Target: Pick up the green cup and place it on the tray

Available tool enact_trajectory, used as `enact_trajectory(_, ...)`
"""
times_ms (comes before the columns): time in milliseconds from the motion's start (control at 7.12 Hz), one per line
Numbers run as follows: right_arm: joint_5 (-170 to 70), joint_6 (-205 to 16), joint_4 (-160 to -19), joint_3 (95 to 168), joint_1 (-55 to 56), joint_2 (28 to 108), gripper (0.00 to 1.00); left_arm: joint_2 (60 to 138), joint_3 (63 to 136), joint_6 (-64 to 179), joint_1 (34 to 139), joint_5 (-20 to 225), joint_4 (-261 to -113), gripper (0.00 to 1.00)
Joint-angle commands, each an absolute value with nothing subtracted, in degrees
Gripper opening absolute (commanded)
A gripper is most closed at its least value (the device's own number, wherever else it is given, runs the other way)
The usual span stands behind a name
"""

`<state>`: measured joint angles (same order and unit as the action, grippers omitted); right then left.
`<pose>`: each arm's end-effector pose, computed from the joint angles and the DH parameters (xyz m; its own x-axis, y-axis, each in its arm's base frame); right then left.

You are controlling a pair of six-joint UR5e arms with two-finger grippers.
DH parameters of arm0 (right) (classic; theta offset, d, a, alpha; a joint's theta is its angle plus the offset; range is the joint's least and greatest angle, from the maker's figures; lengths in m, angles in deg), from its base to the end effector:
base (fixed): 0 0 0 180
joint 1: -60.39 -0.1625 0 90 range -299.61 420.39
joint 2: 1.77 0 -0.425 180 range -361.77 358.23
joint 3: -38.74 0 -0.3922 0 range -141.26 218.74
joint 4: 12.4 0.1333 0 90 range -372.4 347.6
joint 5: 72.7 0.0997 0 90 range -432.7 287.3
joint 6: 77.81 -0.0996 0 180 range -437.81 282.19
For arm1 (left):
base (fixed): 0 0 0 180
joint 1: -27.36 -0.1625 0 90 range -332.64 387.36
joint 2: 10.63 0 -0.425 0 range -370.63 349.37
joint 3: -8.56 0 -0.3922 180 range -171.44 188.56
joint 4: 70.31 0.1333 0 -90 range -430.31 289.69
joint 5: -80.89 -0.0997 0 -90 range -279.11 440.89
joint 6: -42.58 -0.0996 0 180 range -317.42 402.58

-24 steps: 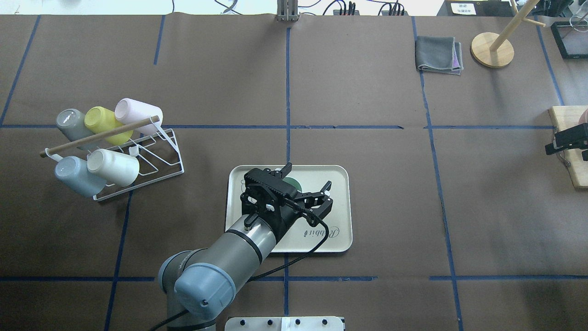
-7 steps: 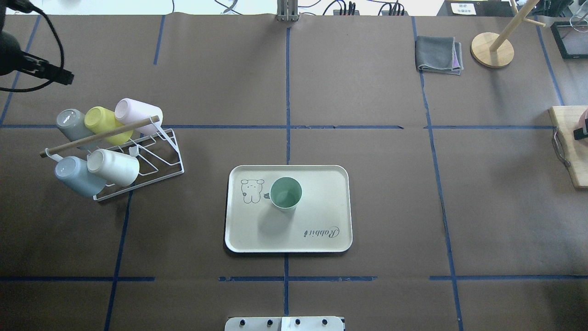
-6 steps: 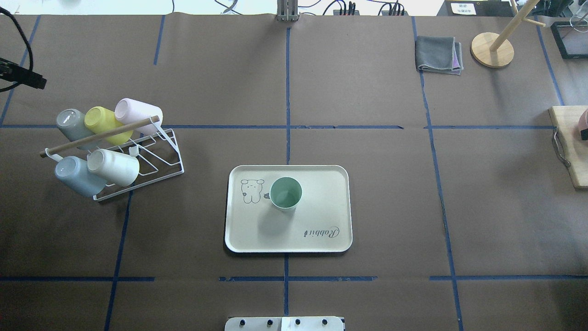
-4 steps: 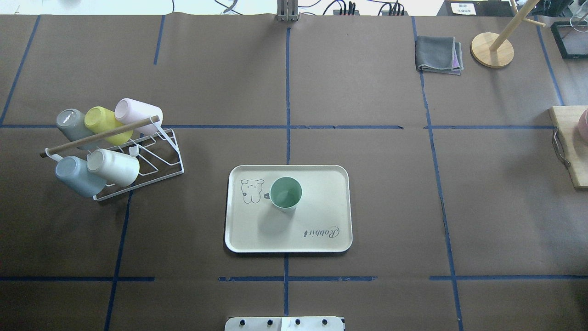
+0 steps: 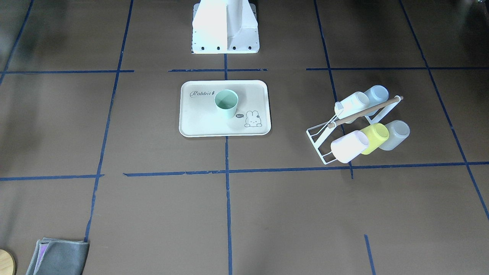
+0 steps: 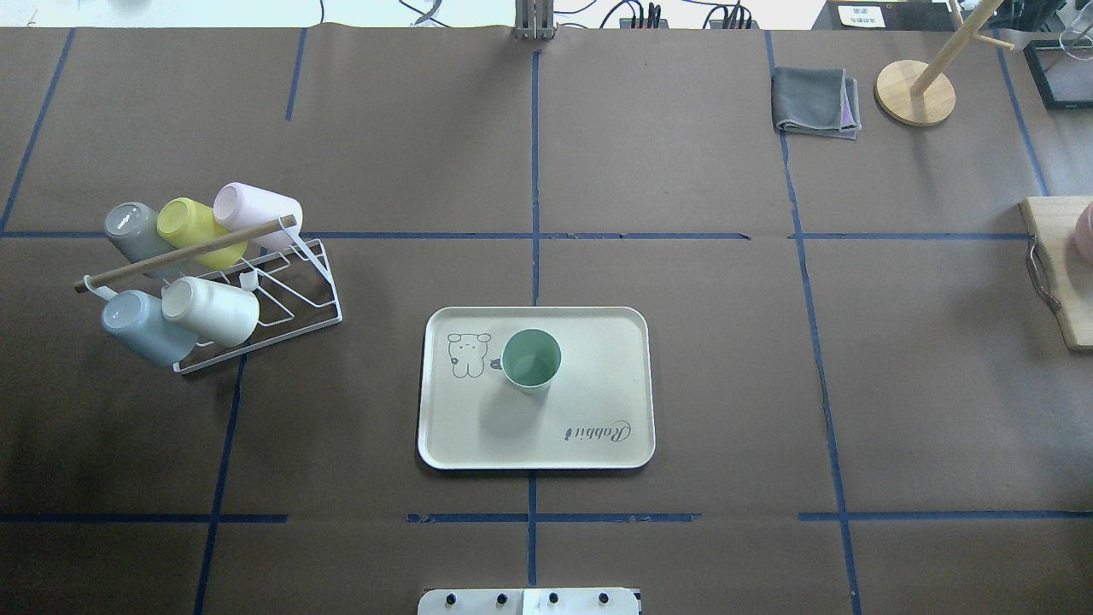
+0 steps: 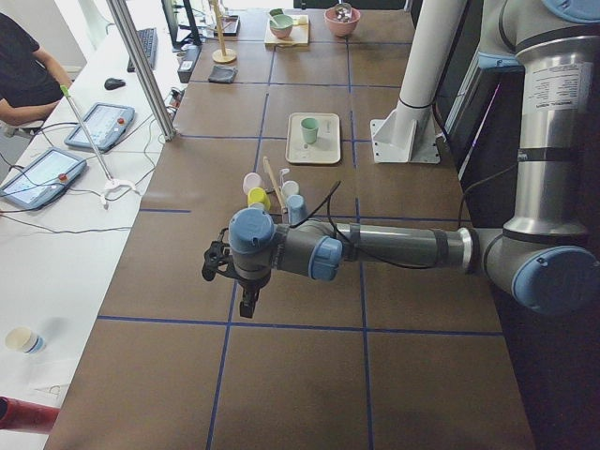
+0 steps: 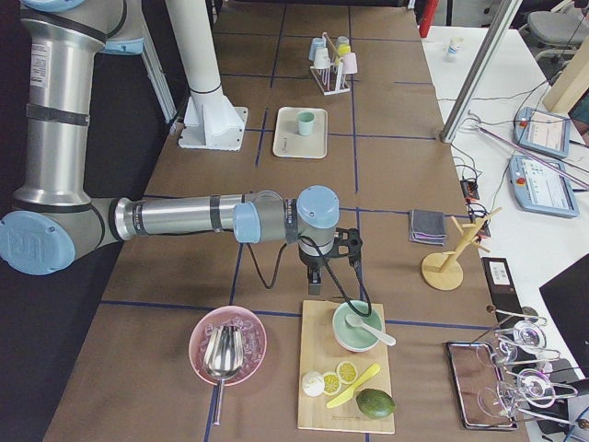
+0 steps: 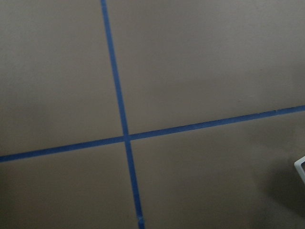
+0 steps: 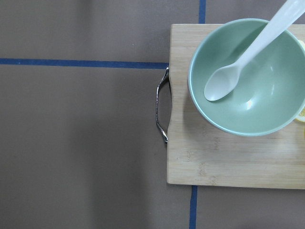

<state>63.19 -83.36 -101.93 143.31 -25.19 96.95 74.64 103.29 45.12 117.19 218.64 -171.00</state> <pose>0.0283 -0.4359 0.6005 0.6921 -0.0360 0.7209 0.0097 0.9991 0.0405 -0.0582 -0.4677 0.6334 0.6714 0.0956 -0.7349 0.0269 0.9878 0.1531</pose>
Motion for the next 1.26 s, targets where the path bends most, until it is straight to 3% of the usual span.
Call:
enact_trajectory(0, 63.26, -82.82, -102.22, 143.5, -25.31, 97.02, 0.99, 71.01, 104.54, 47.92, 118.86, 214.85, -169.74, 1.0)
enact_trajectory(562, 63.18, -81.86, -102.31, 143.42, -25.22, 97.28, 0.99, 72.17, 113.5, 43.24, 118.94, 215.18, -150.84, 1.0)
enact_trajectory(1124, 63.18, -80.97, -102.31, 143.33, -25.22, 97.37, 0.99, 68.12, 114.65, 38.54, 118.24, 215.36, -150.11, 1.0)
